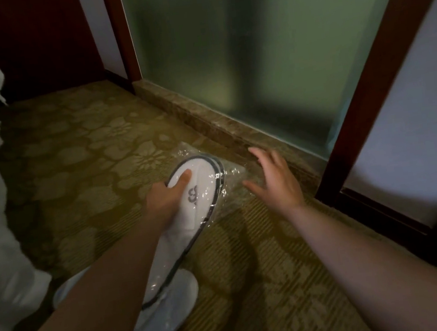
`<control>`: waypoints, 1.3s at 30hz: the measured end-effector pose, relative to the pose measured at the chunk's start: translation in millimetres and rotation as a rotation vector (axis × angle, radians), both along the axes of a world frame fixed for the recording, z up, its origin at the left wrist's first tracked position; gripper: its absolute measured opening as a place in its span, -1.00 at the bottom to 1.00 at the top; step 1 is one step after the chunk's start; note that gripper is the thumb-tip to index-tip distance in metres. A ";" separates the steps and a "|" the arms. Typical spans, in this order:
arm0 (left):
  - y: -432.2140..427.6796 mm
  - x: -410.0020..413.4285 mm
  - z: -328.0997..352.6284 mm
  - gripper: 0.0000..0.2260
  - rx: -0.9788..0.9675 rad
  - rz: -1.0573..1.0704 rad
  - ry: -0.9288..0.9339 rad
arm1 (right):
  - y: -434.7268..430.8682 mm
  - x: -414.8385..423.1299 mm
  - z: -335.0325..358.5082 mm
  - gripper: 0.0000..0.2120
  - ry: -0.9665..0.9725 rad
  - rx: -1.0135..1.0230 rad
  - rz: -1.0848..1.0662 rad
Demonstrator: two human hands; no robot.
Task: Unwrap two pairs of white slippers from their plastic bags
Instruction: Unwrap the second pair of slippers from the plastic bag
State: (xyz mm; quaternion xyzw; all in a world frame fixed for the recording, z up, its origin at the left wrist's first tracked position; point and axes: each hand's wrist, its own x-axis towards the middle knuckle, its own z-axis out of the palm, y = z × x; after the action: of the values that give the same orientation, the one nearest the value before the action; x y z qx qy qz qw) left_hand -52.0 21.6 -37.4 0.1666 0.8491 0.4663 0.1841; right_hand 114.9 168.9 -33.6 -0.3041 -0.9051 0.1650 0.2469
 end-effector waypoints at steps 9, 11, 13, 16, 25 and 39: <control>-7.3 -1.7 -9.1 -0.08 -0.111 -0.119 0.019 | -8.9 -2.5 -6.5 -0.50 -0.234 0.259 0.219; -6.0 -2.1 -11.3 -0.04 -0.124 -0.117 0.017 | -10.9 -4.1 -6.8 -0.54 -0.241 0.277 0.245; -4.5 -5.3 -15.7 0.03 -0.137 -0.114 -0.001 | -10.6 -5.4 -7.1 -0.61 -0.192 0.315 0.256; -3.5 -4.1 -13.5 -0.01 -0.154 -0.130 -0.040 | -7.6 -8.0 -8.3 -0.76 -0.085 0.347 0.263; 7.0 3.7 -16.8 -0.24 -0.234 -0.147 -0.014 | -8.7 -6.7 -7.7 -0.82 -0.040 0.250 0.236; 10.4 -1.1 -35.1 -0.11 -0.264 -0.228 0.036 | 1.8 -0.2 -8.3 -0.83 0.042 -0.211 0.015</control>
State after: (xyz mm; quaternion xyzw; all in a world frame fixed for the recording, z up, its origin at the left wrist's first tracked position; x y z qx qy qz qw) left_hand -53.2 31.9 -72.4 0.2442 0.8818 0.3236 0.2408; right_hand 114.7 170.7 -41.9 -0.3181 -0.8797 0.2674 0.2312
